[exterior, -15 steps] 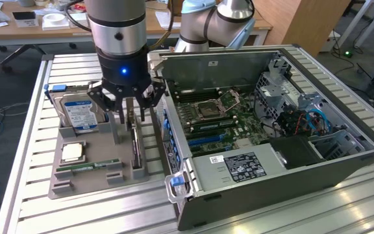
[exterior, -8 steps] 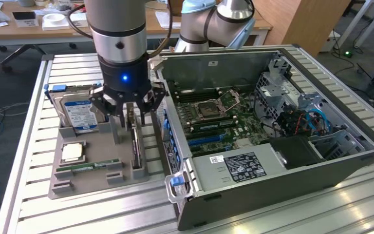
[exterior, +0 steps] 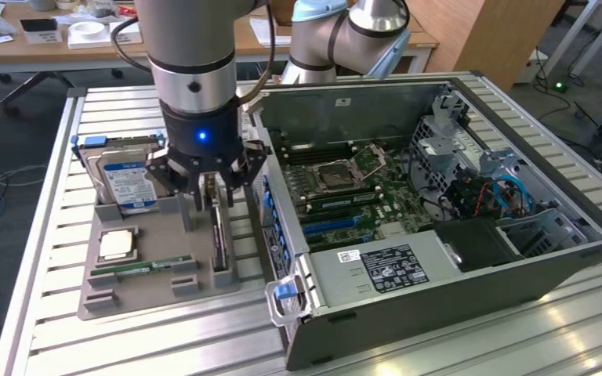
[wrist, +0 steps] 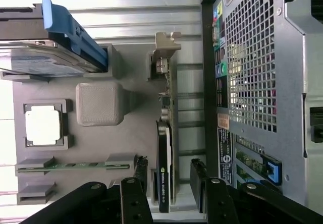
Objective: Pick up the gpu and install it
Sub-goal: 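Pick up the gpu and move the gpu toward the slot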
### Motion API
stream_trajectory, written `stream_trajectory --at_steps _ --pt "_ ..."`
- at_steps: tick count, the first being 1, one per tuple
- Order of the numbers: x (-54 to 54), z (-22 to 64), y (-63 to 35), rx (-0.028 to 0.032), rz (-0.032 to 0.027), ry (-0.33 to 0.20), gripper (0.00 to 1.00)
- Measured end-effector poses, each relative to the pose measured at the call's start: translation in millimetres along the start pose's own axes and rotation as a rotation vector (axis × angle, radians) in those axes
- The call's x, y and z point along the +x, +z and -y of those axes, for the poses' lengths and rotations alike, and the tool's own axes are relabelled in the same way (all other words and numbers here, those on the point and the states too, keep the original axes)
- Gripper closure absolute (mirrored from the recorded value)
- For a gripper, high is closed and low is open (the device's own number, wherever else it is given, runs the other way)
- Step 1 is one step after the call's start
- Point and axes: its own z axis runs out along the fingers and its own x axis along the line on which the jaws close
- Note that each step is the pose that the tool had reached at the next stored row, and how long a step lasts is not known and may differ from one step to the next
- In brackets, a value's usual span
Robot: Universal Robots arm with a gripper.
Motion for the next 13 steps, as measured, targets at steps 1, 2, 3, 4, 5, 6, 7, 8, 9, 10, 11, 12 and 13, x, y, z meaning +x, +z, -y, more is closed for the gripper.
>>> stream_trajectory --at_steps 1,2,3,4,5,6,7,8,9,10,11,12,13 --pt "0.1 0.0 1.8 0.0 0.0 0.0 0.53" --pt "0.2 -0.1 3.6 0.0001 -0.0001 0.0 0.53" --pt "0.3 -0.3 5.4 0.0001 0.0 0.0 0.53" --pt "0.4 -0.5 7.4 0.0 0.0001 0.0 0.53" --pt "0.5 -0.8 9.2 0.0 0.0 0.0 0.53" --pt "0.6 -1.0 11.0 0.0 0.0 0.0 0.53" --pt "0.8 -1.3 12.8 0.0 0.0001 0.0 0.53" --pt "0.9 -1.6 14.6 -0.0001 0.0001 0.0 0.53" --pt "1.2 -1.8 16.4 0.0 -0.0001 0.0 0.53" --pt "1.3 -2.0 18.2 0.0001 0.0 0.0 0.53" --pt "1.5 -2.1 20.2 0.0 0.0 0.0 0.53" --pt "1.7 -2.3 21.9 0.0 0.0 0.0 0.53" --pt "1.9 -2.4 23.8 0.0001 0.0 0.0 0.53"
